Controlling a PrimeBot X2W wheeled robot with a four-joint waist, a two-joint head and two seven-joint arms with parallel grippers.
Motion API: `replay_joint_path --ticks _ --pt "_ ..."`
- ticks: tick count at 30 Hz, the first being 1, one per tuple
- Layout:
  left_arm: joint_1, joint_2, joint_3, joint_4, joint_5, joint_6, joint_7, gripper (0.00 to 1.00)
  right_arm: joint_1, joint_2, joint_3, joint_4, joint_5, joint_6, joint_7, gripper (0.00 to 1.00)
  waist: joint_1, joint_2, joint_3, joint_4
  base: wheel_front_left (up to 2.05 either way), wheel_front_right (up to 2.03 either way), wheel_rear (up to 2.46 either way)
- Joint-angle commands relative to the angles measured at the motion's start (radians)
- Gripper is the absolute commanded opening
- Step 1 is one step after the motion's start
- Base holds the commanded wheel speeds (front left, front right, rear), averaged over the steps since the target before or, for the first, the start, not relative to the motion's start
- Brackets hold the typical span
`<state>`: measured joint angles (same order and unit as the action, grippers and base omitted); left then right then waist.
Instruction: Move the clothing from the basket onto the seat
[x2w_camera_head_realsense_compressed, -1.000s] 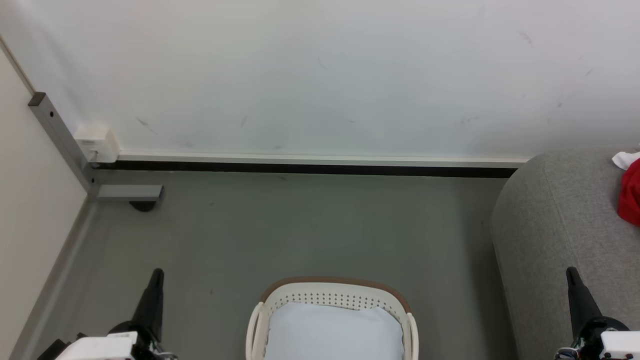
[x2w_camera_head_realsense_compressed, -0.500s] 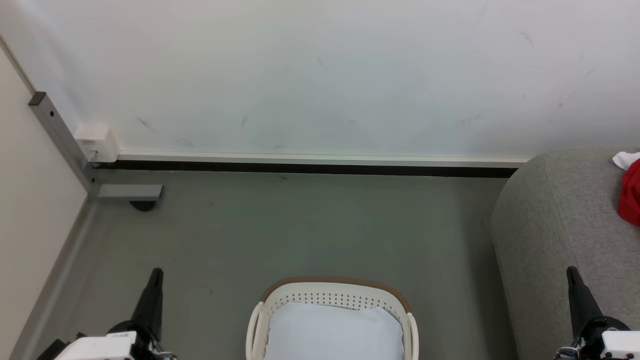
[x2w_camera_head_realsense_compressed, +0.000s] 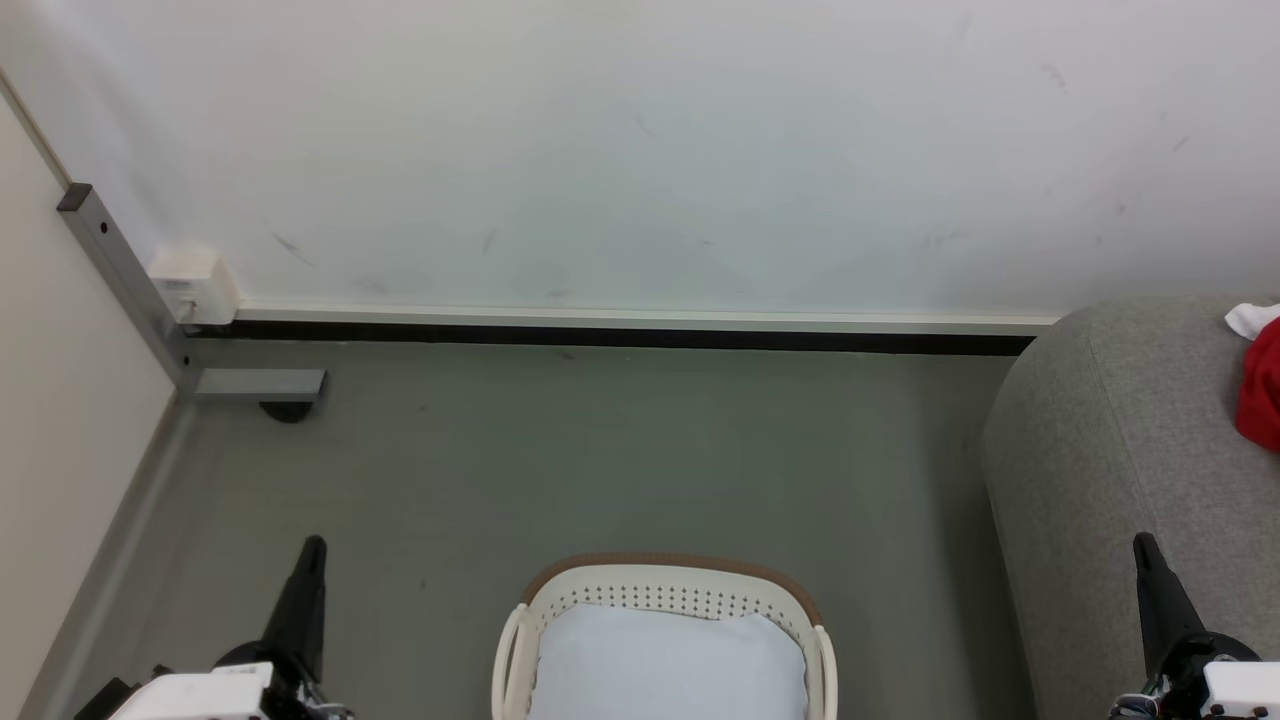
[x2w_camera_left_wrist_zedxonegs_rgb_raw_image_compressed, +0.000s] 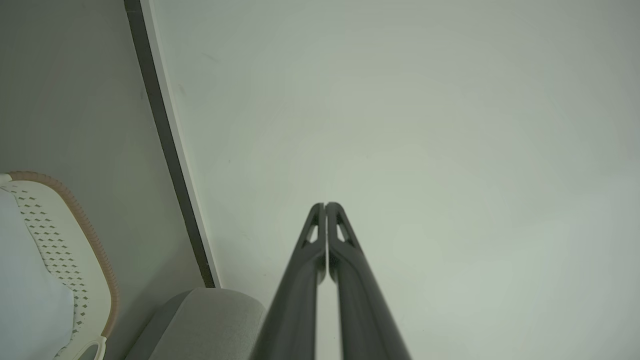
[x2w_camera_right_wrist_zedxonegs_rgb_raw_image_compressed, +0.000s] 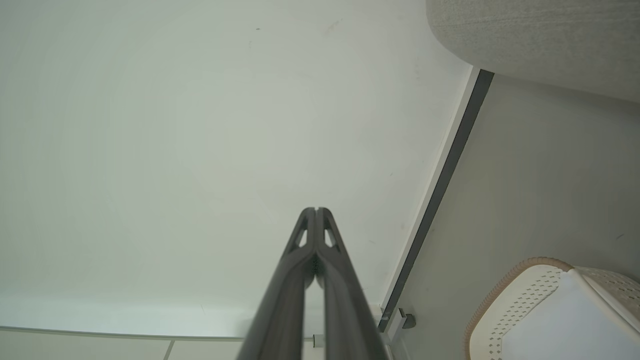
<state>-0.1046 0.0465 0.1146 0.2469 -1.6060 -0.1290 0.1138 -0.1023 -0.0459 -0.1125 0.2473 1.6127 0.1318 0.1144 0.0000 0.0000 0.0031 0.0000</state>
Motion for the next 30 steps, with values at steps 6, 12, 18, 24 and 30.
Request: replay_joint_path --ticks 6,12,18,24,30 --pt "-0.009 0.007 0.002 -0.004 -0.012 -0.005 0.004 0.00 -0.013 -0.008 -0.004 -0.005 0.001 -0.002 0.003 0.00 0.0000 0.0000 0.000 0.000 0.00 0.00 0.00" --pt "-0.009 0.007 0.002 -0.004 -0.012 -0.005 0.004 0.00 -0.013 -0.008 -0.004 -0.005 0.001 -0.002 0.003 0.00 0.0000 0.0000 0.000 0.000 0.00 0.00 0.00" --pt "-0.009 0.007 0.002 -0.004 -0.012 -0.005 0.004 0.00 -0.013 -0.008 -0.004 -0.005 0.001 -0.002 0.003 0.00 0.0000 0.0000 0.000 0.000 0.00 0.00 0.00" --pt "-0.009 0.007 0.002 -0.004 -0.013 -0.005 0.004 0.00 -0.013 -0.008 -0.004 -0.005 0.001 -0.002 0.003 0.00 0.0000 0.0000 0.000 0.000 0.00 0.00 0.00" --pt "-0.009 0.007 0.002 -0.004 -0.012 -0.005 0.004 0.00 -0.013 -0.008 -0.004 -0.005 0.001 -0.002 0.003 0.00 0.0000 0.0000 0.000 0.000 0.00 0.00 0.00"
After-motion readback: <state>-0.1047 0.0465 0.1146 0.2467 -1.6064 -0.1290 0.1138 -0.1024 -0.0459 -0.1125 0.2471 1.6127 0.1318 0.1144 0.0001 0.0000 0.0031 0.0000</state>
